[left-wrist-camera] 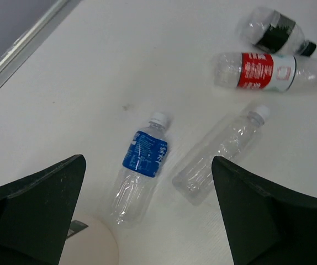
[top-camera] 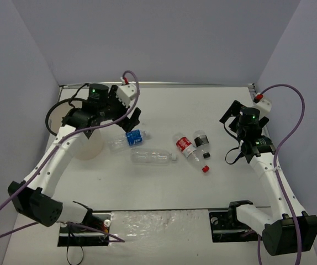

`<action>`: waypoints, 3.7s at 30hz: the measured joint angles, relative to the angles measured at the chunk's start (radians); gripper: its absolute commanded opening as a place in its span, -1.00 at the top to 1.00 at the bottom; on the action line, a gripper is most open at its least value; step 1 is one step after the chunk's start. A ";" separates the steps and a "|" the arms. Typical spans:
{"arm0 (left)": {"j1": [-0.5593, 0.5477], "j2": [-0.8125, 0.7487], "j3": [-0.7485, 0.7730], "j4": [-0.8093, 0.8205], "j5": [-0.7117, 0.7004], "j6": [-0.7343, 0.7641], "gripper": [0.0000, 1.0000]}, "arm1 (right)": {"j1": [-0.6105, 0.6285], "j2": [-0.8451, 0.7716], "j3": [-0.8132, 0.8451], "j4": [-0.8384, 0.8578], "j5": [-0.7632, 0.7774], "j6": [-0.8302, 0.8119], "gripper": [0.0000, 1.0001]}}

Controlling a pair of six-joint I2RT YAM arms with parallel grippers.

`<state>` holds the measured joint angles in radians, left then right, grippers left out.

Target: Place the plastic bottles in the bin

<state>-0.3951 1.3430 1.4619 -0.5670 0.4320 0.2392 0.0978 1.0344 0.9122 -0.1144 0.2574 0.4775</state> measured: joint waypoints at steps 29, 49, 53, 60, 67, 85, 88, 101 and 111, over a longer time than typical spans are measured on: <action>0.031 0.557 0.105 -0.095 0.064 0.197 -0.94 | 0.000 -0.016 -0.005 0.020 -0.036 -0.015 -1.00; 0.031 0.708 0.127 -0.139 0.022 0.158 0.48 | 0.000 -0.021 -0.005 0.021 -0.039 -0.018 -1.00; 0.031 0.694 0.129 -0.139 -0.008 0.146 0.52 | 0.000 -0.038 -0.007 0.021 -0.039 -0.023 -1.00; 0.031 0.561 0.172 -0.129 -0.062 0.098 0.65 | 0.000 -0.068 -0.013 0.021 -0.040 -0.026 -1.00; 0.017 0.246 0.195 0.038 -0.173 -0.026 0.94 | 0.000 -0.068 -0.013 0.021 -0.049 -0.024 -1.00; 0.292 -0.191 -0.215 0.734 -0.840 -0.308 0.73 | 0.009 -0.017 -0.016 0.062 -0.172 -0.033 -1.00; 0.369 -0.156 -0.267 0.756 -0.865 -0.401 0.73 | 0.018 -0.016 -0.017 0.070 -0.185 -0.038 -1.00; 0.384 -0.242 -0.375 0.737 -0.940 -0.520 -0.94 | 0.230 0.003 -0.027 0.139 -0.280 -0.230 -1.00; 0.384 -0.245 -0.193 0.480 -0.921 -0.537 -0.94 | 0.754 0.195 -0.024 0.185 -0.185 -0.587 -1.00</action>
<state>-0.0109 1.0984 1.2692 -0.0867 -0.4886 -0.2980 0.8515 1.2289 0.8882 0.0708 0.0721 -0.1094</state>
